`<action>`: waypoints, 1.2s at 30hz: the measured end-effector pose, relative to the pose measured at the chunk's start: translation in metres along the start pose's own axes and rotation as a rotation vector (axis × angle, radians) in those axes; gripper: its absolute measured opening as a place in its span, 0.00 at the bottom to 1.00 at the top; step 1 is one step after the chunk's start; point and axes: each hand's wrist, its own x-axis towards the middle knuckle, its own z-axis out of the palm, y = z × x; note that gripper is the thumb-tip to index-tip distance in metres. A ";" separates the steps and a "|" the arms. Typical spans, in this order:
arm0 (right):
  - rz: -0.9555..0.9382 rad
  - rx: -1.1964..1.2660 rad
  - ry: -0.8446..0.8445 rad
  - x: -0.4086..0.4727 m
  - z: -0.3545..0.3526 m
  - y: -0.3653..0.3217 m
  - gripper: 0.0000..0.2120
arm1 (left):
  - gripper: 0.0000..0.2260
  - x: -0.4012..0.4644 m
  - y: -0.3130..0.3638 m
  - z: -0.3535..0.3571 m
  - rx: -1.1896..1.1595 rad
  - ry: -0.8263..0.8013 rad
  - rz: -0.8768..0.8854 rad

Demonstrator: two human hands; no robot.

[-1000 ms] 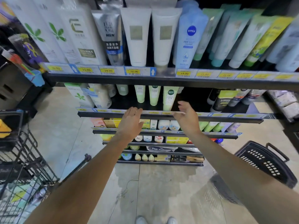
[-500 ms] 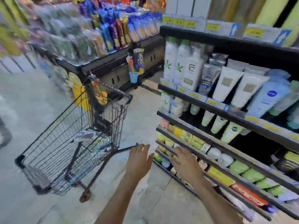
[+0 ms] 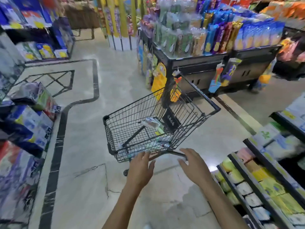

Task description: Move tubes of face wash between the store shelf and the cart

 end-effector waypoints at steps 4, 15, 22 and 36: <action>0.012 0.010 -0.053 0.036 0.014 -0.021 0.22 | 0.22 0.022 -0.026 -0.005 -0.049 -0.009 -0.082; 0.062 0.049 -0.175 0.157 0.036 -0.002 0.21 | 0.21 0.156 -0.048 0.020 -0.043 -0.096 -0.102; 0.044 -0.002 -0.279 0.297 0.029 -0.003 0.21 | 0.21 0.242 -0.057 0.041 -0.032 -0.172 -0.215; 0.167 -0.096 -0.818 0.480 0.205 0.082 0.22 | 0.21 0.364 -0.151 0.184 -0.004 -0.556 -0.318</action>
